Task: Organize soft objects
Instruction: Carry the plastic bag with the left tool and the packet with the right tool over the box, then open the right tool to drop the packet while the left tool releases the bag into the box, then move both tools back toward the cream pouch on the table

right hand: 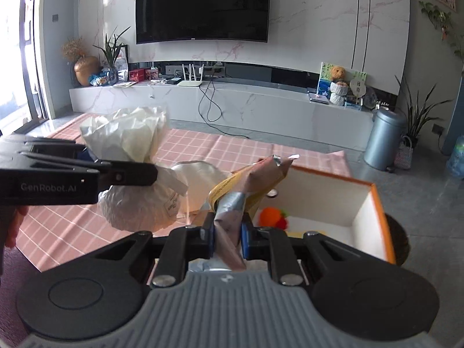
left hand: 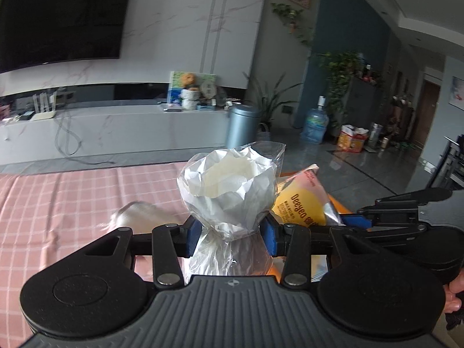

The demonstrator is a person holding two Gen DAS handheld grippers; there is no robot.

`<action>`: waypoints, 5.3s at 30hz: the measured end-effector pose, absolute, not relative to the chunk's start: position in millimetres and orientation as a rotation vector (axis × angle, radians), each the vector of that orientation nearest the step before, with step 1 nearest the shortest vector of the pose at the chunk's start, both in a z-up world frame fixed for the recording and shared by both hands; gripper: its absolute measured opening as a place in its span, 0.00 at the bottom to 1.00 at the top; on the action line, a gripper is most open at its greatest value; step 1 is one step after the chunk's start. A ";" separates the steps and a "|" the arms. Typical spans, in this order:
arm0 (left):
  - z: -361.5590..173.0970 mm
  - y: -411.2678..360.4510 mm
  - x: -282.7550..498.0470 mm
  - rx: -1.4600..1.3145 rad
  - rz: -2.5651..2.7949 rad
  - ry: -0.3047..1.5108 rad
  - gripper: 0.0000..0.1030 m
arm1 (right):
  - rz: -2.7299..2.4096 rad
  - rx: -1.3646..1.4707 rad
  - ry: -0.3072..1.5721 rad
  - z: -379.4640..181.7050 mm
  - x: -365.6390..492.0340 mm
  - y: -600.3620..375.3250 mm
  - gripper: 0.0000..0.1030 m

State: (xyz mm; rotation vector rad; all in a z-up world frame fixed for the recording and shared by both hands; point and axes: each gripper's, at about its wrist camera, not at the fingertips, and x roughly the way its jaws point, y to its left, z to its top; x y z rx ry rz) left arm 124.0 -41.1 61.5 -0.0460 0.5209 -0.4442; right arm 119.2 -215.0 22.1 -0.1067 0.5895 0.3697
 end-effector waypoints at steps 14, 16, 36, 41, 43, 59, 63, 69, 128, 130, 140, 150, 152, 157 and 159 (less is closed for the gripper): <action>39.7 -122.9 216.1 0.065 -0.635 0.667 0.48 | 0.350 -0.202 0.708 16.2 191.8 -303.9 0.15; 32.4 -135.4 223.6 0.112 -0.641 0.684 0.48 | 0.336 -0.226 0.722 9.9 203.6 -309.5 0.15; -26.1 -175.9 264.4 0.384 -0.662 0.883 0.48 | 0.368 -0.454 0.916 -62.7 281.1 -303.9 0.18; -25.6 -178.2 265.9 0.390 -0.664 0.874 0.49 | 0.343 -0.487 0.914 -66.7 283.3 -307.1 0.24; -24.2 -180.1 267.9 0.389 -0.663 0.870 0.49 | 0.333 -0.501 0.898 -63.5 280.2 -308.8 0.29; -5.9 -178.4 262.8 0.406 -0.606 0.773 0.75 | 0.307 -0.490 0.858 -50.4 260.7 -312.7 0.35; 6.2 -176.6 260.3 0.443 -0.596 0.761 0.66 | 0.308 -0.480 0.846 -47.4 256.2 -312.9 0.35; 17.0 -184.6 249.3 0.528 -0.629 0.662 0.44 | 0.313 -0.477 0.839 -46.0 252.0 -310.4 0.35; 46.6 -71.2 124.5 0.088 -0.514 0.558 0.64 | 0.195 -0.100 0.643 7.2 100.1 -295.5 0.71; 43.3 -55.6 115.1 0.042 -0.466 0.551 0.64 | 0.192 -0.066 0.612 5.3 88.4 -288.3 0.71; 12.4 17.2 80.8 -0.047 -0.243 0.571 0.65 | 0.242 0.081 0.510 -13.7 72.3 -225.7 0.72; -6.2 67.3 88.5 -0.098 -0.149 0.570 0.65 | 0.314 0.035 0.498 -36.9 104.8 -145.8 0.71; -10.1 72.2 93.6 -0.102 -0.139 0.572 0.65 | 0.320 0.025 0.505 -41.0 112.9 -133.1 0.71; -19.5 80.4 110.2 -0.125 -0.137 0.595 0.65 | 0.317 0.025 0.533 -51.1 135.5 -108.6 0.71; -23.0 83.6 117.1 -0.131 -0.132 0.603 0.65 | 0.313 0.026 0.548 -54.9 145.2 -100.8 0.71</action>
